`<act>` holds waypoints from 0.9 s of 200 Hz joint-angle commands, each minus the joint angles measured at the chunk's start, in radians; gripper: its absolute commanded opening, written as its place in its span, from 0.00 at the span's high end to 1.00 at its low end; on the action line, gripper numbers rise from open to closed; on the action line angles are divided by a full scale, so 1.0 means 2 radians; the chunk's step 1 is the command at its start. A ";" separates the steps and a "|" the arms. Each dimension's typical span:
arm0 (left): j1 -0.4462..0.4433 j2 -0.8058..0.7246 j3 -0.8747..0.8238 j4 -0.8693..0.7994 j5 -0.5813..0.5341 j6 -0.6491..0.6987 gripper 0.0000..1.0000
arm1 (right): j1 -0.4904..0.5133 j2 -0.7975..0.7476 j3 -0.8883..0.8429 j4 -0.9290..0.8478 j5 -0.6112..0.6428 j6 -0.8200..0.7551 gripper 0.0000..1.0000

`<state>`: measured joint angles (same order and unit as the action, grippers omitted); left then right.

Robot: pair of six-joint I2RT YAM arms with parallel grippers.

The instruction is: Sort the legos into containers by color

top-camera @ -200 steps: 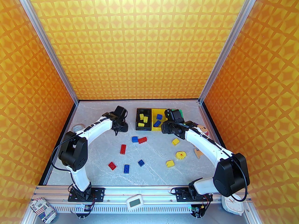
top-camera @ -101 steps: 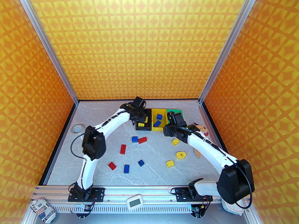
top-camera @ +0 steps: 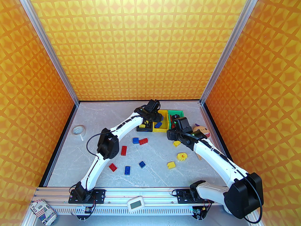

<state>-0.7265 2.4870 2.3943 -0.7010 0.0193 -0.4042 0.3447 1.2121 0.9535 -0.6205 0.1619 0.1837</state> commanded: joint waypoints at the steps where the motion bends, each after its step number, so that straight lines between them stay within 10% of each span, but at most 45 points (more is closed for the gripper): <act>1: 0.003 0.027 0.046 0.013 0.013 -0.008 0.57 | -0.003 -0.015 -0.004 -0.014 0.008 0.010 0.43; 40: 0.010 0.030 0.066 -0.001 0.013 -0.009 0.34 | -0.003 -0.014 -0.003 -0.017 0.004 0.009 0.43; 180: 0.029 -0.302 -0.344 0.014 -0.005 0.039 0.31 | 0.013 0.009 -0.001 0.024 -0.076 0.023 0.44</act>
<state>-0.7002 1.9907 1.8816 -0.6903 0.0257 -0.3428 0.3489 1.2140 0.9535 -0.6243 0.0704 0.1940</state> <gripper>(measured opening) 0.690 0.564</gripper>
